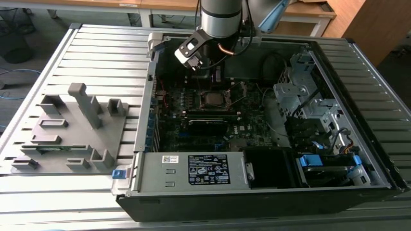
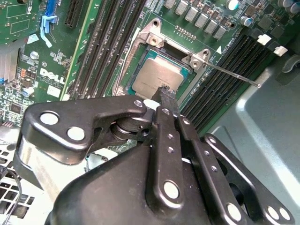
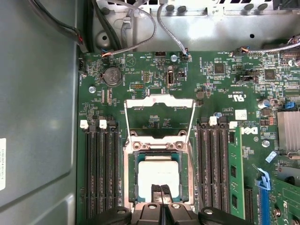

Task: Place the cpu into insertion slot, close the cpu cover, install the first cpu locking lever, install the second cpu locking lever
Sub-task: 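Close the cpu cover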

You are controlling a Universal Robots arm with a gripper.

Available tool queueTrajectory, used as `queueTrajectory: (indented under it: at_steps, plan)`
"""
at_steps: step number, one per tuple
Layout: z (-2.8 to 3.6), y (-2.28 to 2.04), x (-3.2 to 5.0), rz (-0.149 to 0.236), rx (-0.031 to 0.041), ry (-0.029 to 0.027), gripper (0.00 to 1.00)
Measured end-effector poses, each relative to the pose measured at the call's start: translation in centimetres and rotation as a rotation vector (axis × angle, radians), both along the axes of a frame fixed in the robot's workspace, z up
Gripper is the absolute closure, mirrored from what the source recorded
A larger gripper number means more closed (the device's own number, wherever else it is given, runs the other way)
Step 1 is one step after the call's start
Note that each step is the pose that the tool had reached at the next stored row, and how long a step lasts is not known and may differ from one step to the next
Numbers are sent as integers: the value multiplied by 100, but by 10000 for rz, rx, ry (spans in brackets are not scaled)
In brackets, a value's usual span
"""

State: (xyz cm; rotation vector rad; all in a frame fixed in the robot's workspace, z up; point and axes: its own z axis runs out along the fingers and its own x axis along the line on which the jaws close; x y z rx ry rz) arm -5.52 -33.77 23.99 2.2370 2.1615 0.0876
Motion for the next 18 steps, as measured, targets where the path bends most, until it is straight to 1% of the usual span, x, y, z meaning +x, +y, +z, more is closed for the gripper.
queueTrajectory:
  at_steps: [7,18]
  plan:
    - [70,0,0,1,-1,0,89]
    - [93,0,0,0,1,0,89]
